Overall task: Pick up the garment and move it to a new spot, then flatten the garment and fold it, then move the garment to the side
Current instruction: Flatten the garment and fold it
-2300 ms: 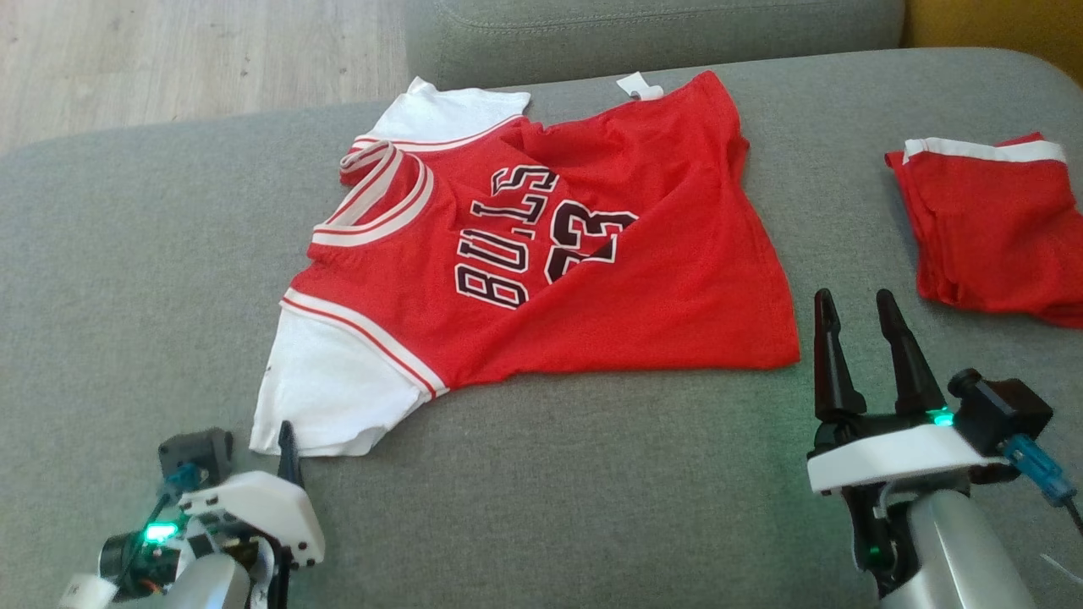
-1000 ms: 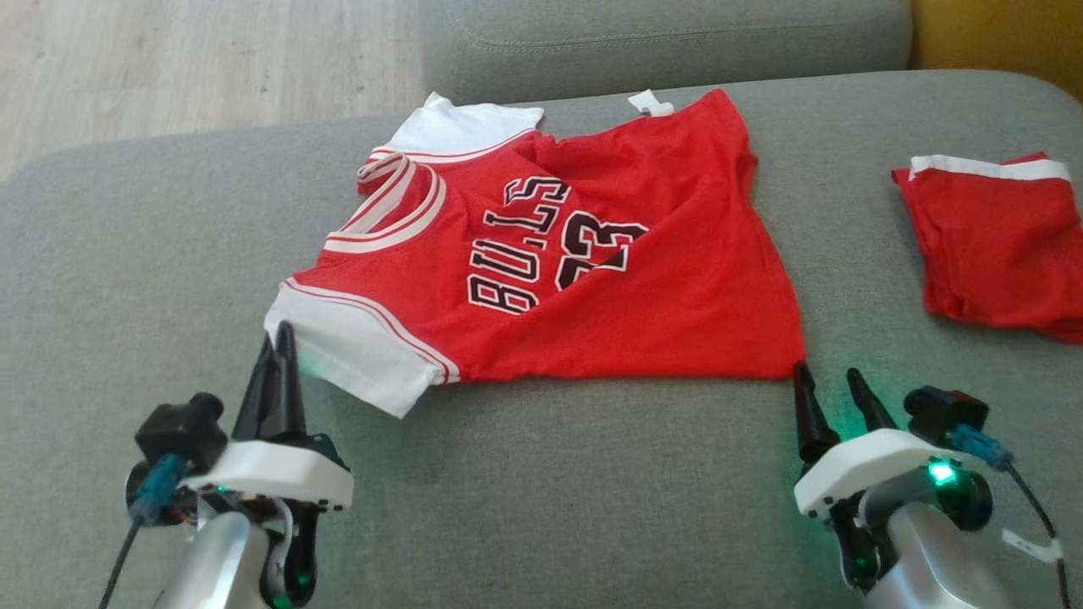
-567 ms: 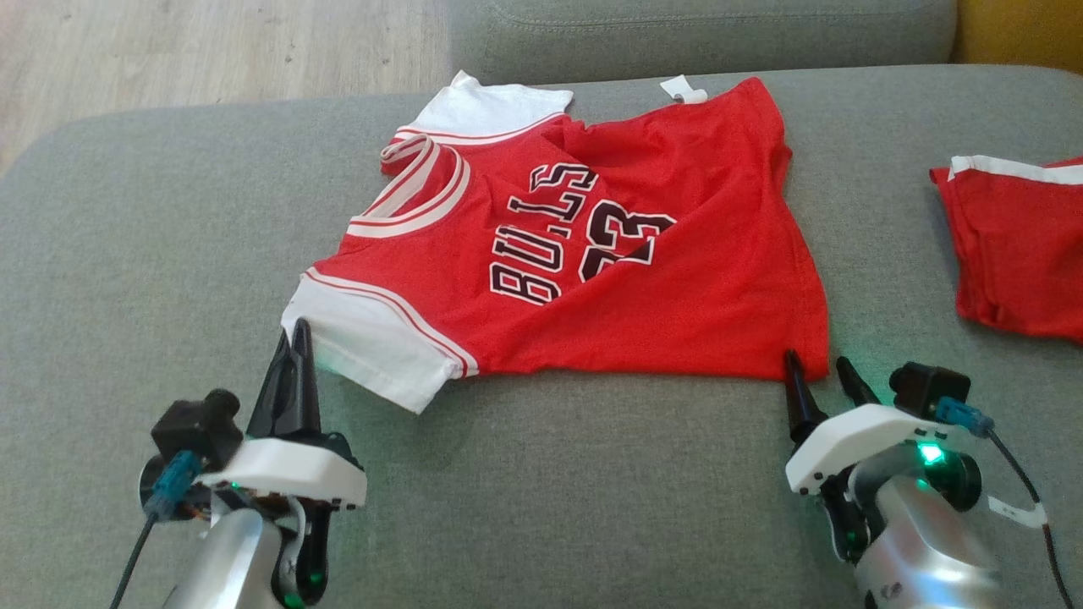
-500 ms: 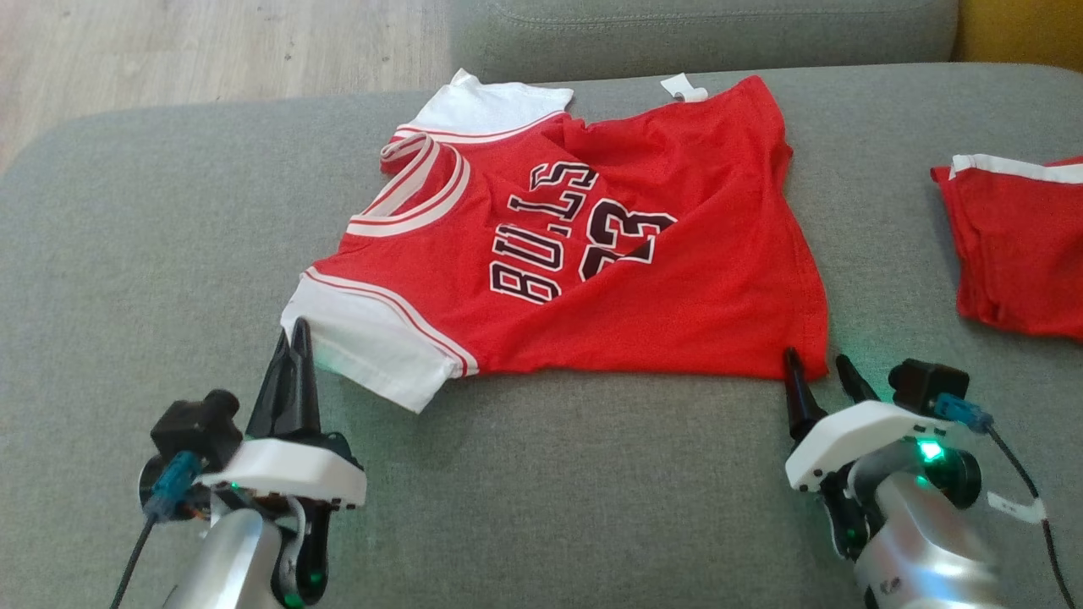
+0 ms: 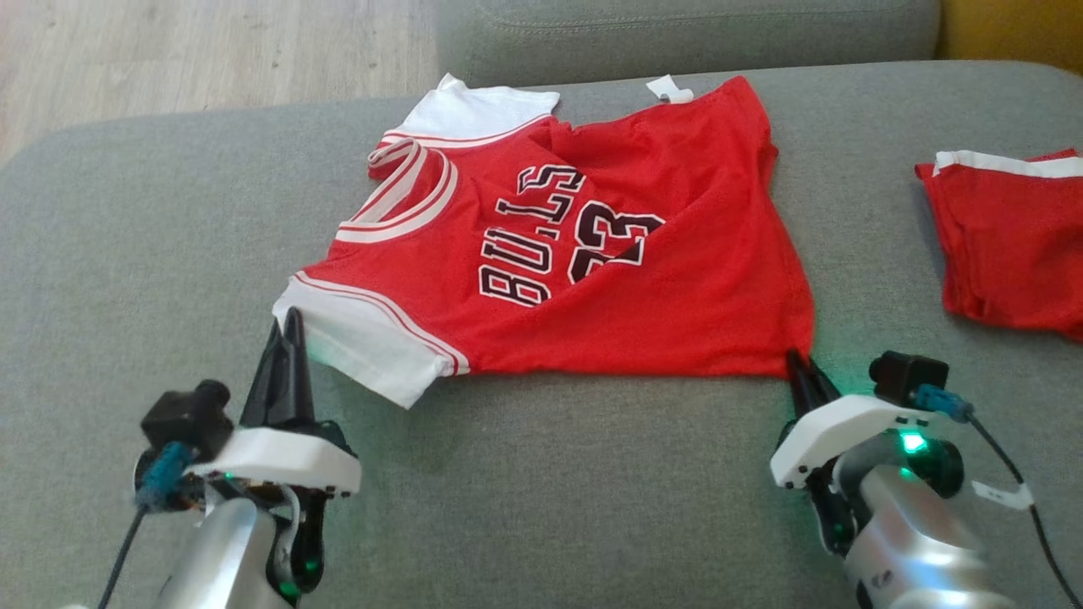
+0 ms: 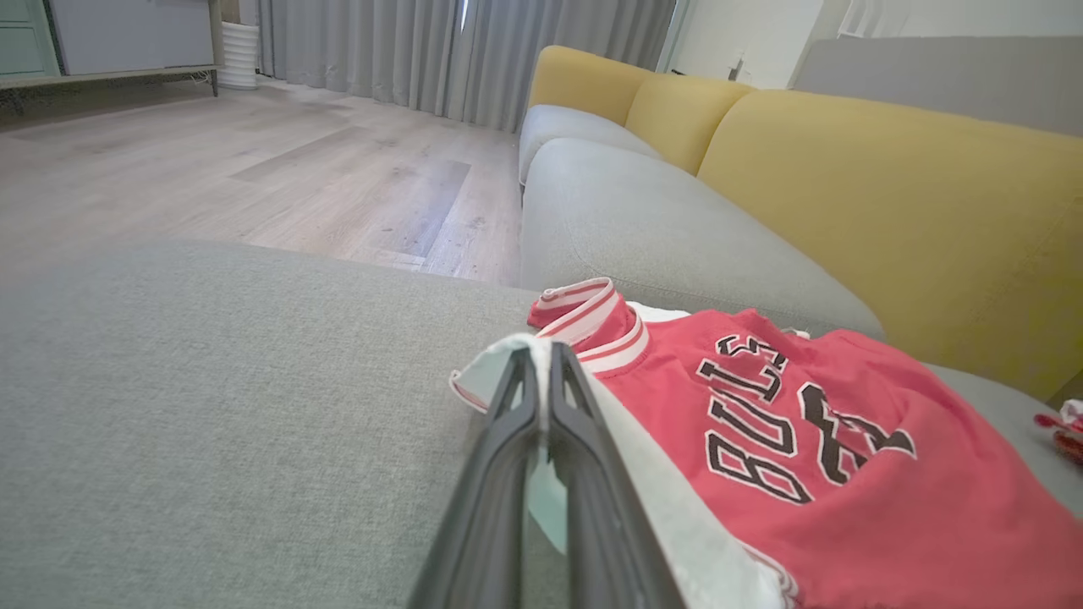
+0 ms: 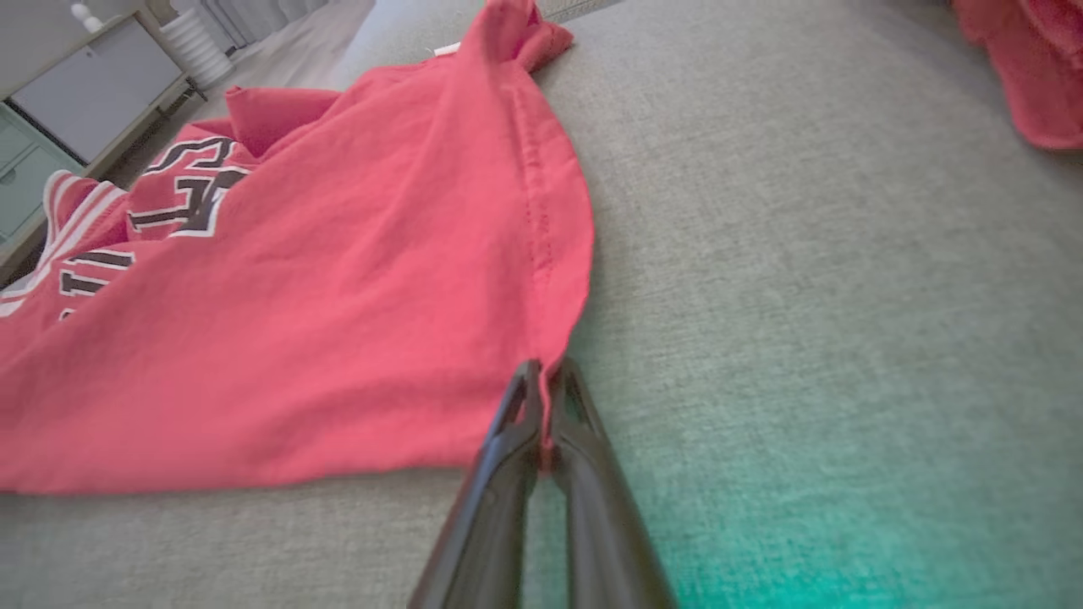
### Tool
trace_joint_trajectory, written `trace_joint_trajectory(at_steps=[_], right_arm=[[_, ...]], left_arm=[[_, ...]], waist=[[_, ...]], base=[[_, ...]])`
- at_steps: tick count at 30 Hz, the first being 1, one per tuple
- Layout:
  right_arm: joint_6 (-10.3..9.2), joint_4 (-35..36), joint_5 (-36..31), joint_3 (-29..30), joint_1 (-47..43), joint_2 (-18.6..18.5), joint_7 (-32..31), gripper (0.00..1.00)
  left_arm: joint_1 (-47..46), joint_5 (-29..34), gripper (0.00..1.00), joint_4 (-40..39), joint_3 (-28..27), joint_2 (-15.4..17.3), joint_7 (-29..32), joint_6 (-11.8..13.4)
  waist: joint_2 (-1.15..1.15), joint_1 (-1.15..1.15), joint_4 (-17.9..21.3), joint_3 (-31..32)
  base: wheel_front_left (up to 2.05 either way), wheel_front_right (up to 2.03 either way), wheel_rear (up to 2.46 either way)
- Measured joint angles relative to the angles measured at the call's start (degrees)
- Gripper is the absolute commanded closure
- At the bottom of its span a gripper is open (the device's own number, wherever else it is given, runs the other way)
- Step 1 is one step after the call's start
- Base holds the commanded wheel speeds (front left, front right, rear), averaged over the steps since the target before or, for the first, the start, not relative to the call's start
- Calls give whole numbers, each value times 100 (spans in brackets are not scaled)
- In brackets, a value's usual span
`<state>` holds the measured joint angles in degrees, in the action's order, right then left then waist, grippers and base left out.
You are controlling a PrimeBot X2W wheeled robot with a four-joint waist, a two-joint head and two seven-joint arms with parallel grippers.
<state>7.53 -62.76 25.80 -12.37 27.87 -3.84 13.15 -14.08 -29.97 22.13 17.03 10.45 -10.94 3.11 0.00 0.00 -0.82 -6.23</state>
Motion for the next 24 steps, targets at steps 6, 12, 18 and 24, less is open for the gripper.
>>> trace_joint_trajectory(at_steps=[6, 12, 18, 24], right_arm=[[0, 594, 285, -357, -95, 30, 67, 100], [0, 1764, 110, -144, -150, 21, 105, 100], [0, 3379, -200, 7, -116, -240, 116, 100], [0, 4809, -267, 7, 315, -703, -132, 100]], left_arm=[[1, -354, 100, -63, -143, -24, -31, -18], [-1, -813, 100, -598, -509, -70, -49, -68], [-320, -1315, 100, -1479, -948, -151, -41, -56], [-1028, -1449, 100, -2432, -1167, -159, 121, 123]], waist=[[0, 0, 79, 109], [0, 0, 182, 275], [0, -1, 307, 483], [0, -1, 424, 637]], base=[[0, 0, 0], [0, 0, 0], [0, 0, 0], [0, 0, 0]])
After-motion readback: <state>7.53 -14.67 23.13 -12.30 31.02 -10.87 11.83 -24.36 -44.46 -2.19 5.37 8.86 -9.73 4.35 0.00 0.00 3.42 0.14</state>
